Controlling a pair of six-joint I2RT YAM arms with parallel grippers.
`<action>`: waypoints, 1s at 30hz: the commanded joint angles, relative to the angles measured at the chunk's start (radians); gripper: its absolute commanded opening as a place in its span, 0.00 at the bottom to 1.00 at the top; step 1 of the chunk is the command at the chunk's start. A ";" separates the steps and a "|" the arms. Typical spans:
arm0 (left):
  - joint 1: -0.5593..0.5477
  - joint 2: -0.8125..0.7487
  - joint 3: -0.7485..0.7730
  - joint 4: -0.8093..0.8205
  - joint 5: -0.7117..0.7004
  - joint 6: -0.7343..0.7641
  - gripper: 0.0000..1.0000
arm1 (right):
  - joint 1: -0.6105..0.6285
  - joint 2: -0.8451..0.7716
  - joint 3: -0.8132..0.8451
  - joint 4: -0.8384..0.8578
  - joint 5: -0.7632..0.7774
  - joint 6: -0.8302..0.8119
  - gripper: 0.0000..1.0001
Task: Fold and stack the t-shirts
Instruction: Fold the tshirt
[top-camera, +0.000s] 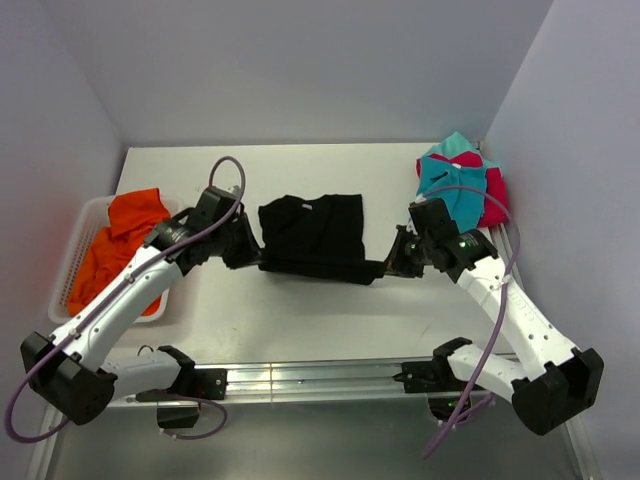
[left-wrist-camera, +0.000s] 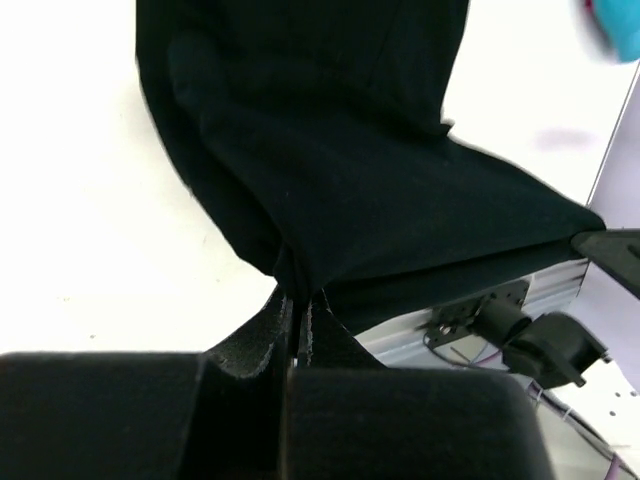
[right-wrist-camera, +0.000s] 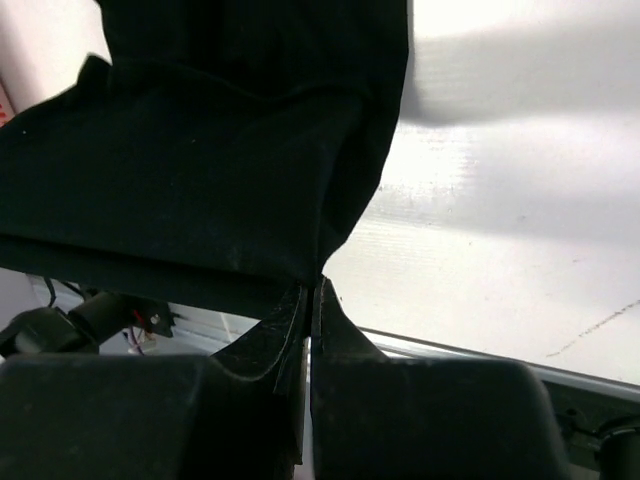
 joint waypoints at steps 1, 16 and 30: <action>0.030 0.050 0.096 -0.135 -0.160 0.057 0.00 | -0.024 0.042 0.088 -0.141 0.180 -0.058 0.00; 0.289 0.784 0.727 -0.050 -0.029 0.317 0.58 | -0.061 0.839 0.855 -0.143 0.349 -0.147 0.09; 0.465 0.682 0.544 0.085 0.002 0.253 0.99 | -0.101 0.823 0.729 0.045 0.153 -0.133 1.00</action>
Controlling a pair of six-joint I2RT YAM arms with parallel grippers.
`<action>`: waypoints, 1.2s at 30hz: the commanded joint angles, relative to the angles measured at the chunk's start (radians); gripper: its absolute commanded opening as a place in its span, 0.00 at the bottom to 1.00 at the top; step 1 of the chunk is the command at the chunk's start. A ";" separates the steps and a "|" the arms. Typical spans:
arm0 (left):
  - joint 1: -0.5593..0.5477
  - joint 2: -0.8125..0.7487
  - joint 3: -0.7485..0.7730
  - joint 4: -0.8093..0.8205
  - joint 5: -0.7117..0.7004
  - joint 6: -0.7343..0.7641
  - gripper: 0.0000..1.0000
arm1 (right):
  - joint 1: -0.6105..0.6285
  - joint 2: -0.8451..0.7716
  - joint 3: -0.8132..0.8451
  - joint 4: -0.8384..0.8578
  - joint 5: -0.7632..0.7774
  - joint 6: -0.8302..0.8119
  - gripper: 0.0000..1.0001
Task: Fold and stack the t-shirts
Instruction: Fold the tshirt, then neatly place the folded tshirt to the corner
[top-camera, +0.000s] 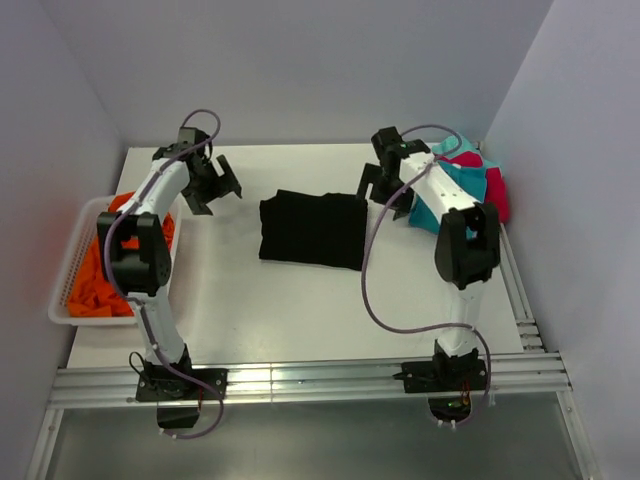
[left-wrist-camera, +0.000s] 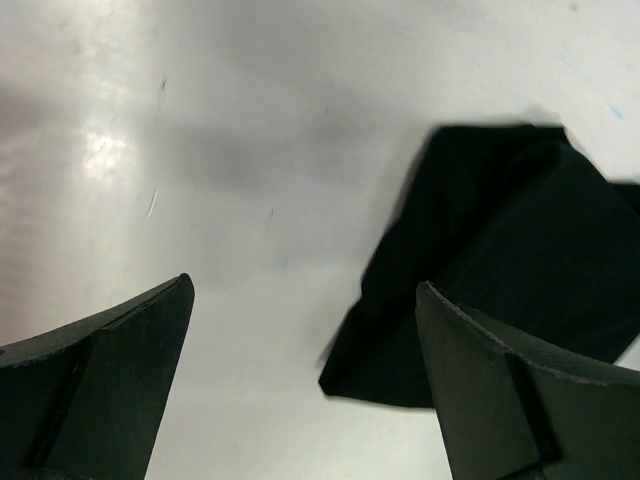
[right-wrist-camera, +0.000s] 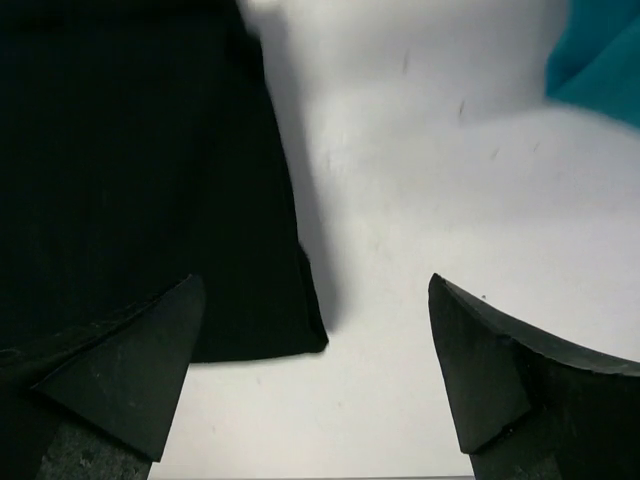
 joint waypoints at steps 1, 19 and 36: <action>-0.007 -0.166 -0.059 0.066 0.008 -0.002 0.99 | 0.009 -0.229 -0.207 0.228 -0.135 -0.016 1.00; -0.009 -0.362 -0.281 0.030 -0.009 -0.002 1.00 | 0.020 -0.164 -0.486 0.567 -0.318 0.066 1.00; 0.002 -0.497 -0.337 -0.066 -0.089 0.023 0.99 | 0.057 0.075 -0.343 0.633 -0.329 0.164 0.63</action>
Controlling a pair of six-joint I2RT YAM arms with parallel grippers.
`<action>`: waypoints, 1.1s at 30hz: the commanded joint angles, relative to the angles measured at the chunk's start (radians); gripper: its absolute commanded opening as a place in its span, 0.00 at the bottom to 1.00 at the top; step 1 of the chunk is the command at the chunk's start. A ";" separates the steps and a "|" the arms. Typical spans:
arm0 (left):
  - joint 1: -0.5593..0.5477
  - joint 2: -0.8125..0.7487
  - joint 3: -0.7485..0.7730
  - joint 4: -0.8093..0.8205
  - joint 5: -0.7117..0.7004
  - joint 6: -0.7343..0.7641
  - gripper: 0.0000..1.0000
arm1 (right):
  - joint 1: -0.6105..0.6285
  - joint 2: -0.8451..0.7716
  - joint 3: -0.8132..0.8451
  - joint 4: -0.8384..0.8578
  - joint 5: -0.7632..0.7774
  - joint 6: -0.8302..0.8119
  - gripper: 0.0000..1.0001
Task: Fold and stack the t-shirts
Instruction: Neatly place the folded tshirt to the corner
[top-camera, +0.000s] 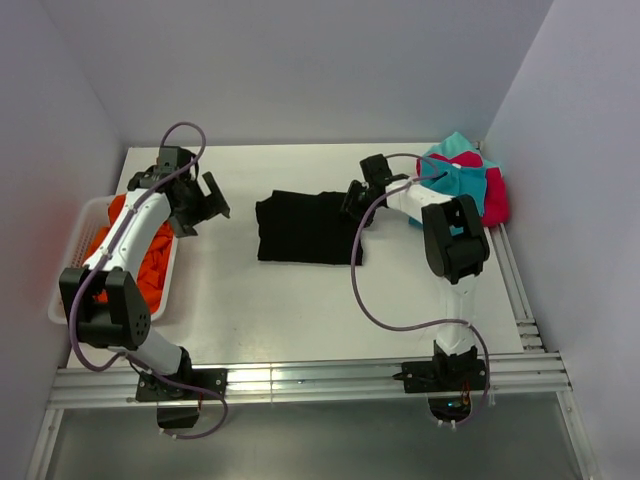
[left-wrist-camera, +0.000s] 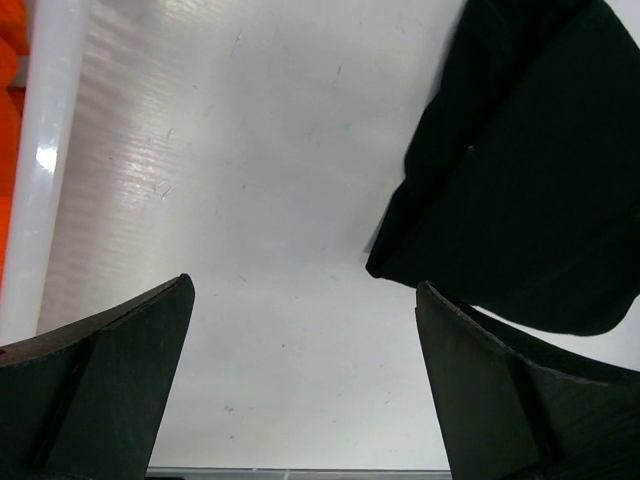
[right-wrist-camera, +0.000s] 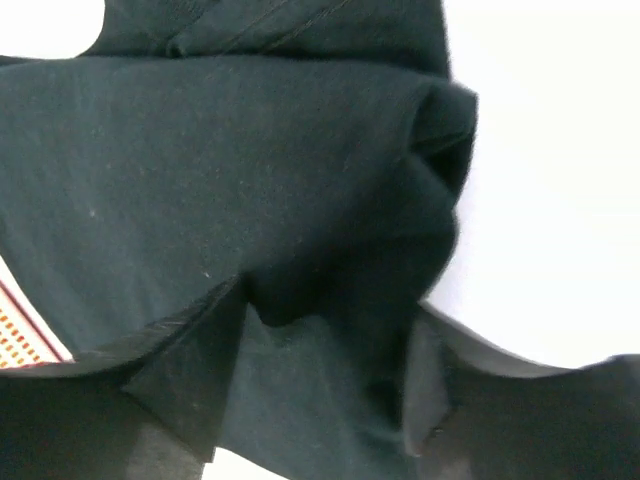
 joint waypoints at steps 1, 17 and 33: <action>0.007 -0.074 -0.010 -0.018 -0.020 0.013 0.99 | 0.027 0.064 0.050 0.007 -0.007 0.008 0.50; 0.010 -0.137 -0.160 0.100 0.040 -0.030 0.99 | 0.014 0.071 0.439 -0.342 0.166 -0.113 0.00; 0.013 -0.174 -0.300 0.195 0.094 -0.039 0.99 | -0.351 -0.130 0.604 -0.669 0.386 -0.210 0.00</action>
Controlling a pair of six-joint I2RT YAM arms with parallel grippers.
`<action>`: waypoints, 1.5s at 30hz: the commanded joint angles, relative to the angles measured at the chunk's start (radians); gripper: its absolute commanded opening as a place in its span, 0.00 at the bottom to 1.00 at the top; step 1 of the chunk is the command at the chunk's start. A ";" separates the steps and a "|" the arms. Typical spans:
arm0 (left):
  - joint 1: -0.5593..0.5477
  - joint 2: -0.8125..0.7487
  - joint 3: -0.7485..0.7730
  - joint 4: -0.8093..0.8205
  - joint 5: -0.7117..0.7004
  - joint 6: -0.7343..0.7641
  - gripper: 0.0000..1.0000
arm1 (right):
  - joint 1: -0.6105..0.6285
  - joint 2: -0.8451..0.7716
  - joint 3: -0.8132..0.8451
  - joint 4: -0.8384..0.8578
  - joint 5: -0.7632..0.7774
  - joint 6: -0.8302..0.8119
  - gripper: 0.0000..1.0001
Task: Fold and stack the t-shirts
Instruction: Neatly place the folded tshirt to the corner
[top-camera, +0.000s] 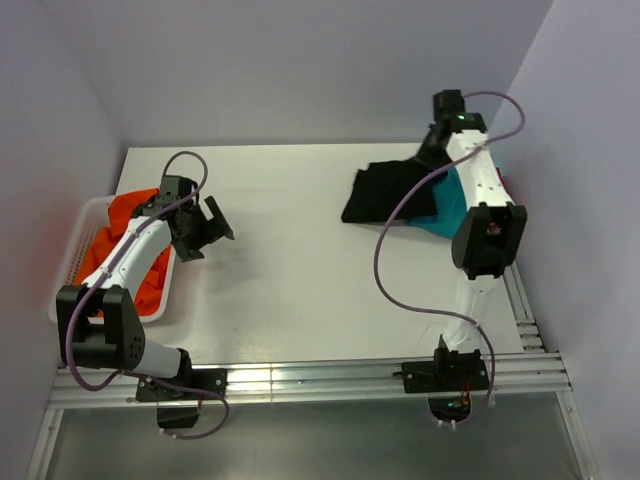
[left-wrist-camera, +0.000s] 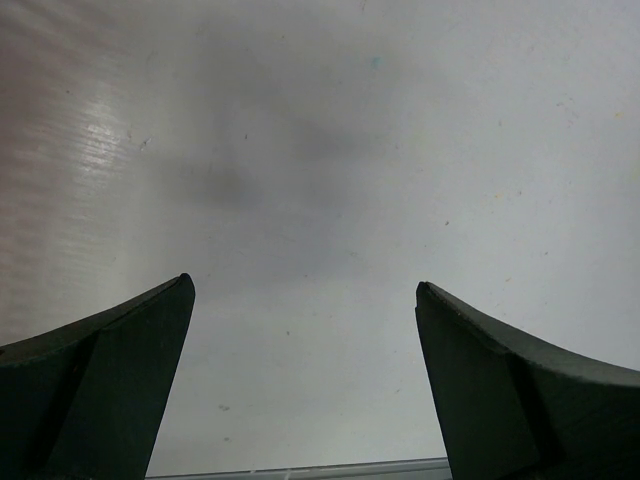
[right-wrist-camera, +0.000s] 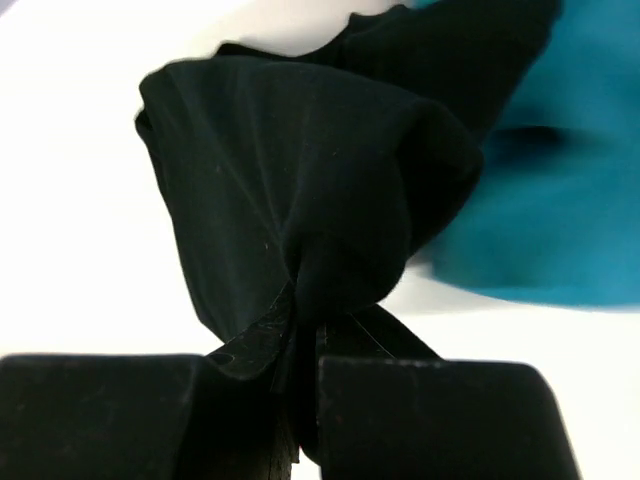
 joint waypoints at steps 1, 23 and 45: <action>0.005 -0.036 -0.016 0.044 0.030 0.002 0.99 | -0.129 -0.168 -0.090 -0.046 0.076 -0.028 0.00; 0.005 -0.063 -0.055 0.041 0.047 0.026 1.00 | -0.433 0.065 0.074 -0.049 0.061 -0.020 0.90; 0.005 -0.097 0.127 0.003 -0.025 0.022 1.00 | -0.384 -0.416 -0.139 -0.111 0.244 0.052 1.00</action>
